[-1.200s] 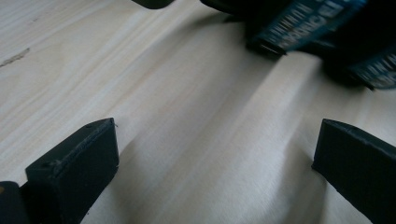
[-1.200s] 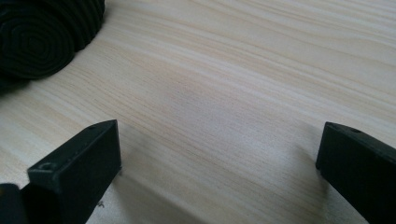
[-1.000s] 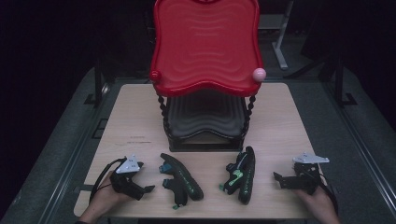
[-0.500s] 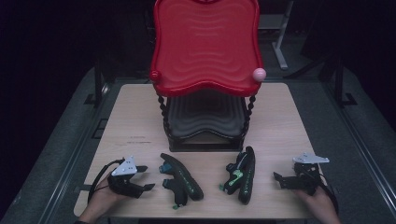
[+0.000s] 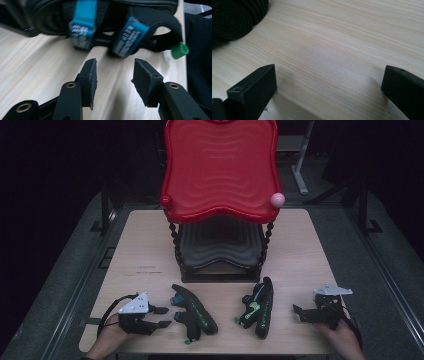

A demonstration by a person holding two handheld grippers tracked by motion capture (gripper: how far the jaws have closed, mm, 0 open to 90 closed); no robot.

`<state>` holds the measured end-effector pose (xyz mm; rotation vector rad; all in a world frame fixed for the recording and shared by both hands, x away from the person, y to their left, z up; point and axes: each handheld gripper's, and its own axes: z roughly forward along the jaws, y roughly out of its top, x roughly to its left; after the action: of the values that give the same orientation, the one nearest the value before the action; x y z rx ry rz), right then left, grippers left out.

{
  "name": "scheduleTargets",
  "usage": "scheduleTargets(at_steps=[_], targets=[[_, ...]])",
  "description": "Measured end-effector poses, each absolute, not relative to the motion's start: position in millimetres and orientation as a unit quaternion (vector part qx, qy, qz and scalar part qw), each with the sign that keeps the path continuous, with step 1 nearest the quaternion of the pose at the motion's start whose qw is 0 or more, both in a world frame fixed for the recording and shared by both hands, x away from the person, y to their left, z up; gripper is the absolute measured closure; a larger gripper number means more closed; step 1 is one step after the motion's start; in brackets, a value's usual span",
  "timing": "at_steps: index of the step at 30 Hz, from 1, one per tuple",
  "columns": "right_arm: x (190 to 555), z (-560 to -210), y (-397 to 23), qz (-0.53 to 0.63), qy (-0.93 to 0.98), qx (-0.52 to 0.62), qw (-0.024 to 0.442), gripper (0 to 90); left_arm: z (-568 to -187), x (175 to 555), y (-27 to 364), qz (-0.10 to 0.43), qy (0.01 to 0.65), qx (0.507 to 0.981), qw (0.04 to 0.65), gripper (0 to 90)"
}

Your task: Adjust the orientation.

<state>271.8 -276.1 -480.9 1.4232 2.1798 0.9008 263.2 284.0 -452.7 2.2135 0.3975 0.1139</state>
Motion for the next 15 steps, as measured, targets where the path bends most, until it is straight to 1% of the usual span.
scheduleTargets(at_steps=[8, 13, 15], targets=[[271.8, -481.0, -276.1, 0.321, 0.777, 0.507, 0.192, 0.0, -450.9, 262.7, 265.8, 0.046, 0.140, 0.887, 0.437, 52.1], [271.8, -480.9, -276.1, 0.321, 0.777, 0.507, 0.192, 0.0, -452.5, 265.3, 258.1, 0.041, 0.133, 0.887, 0.440, 53.7], [271.8, -480.9, -276.1, 0.321, 0.777, 0.507, 0.192, 0.0, -452.7, 265.8, 255.7, 0.042, 0.129, 0.888, 0.440, 56.0]])
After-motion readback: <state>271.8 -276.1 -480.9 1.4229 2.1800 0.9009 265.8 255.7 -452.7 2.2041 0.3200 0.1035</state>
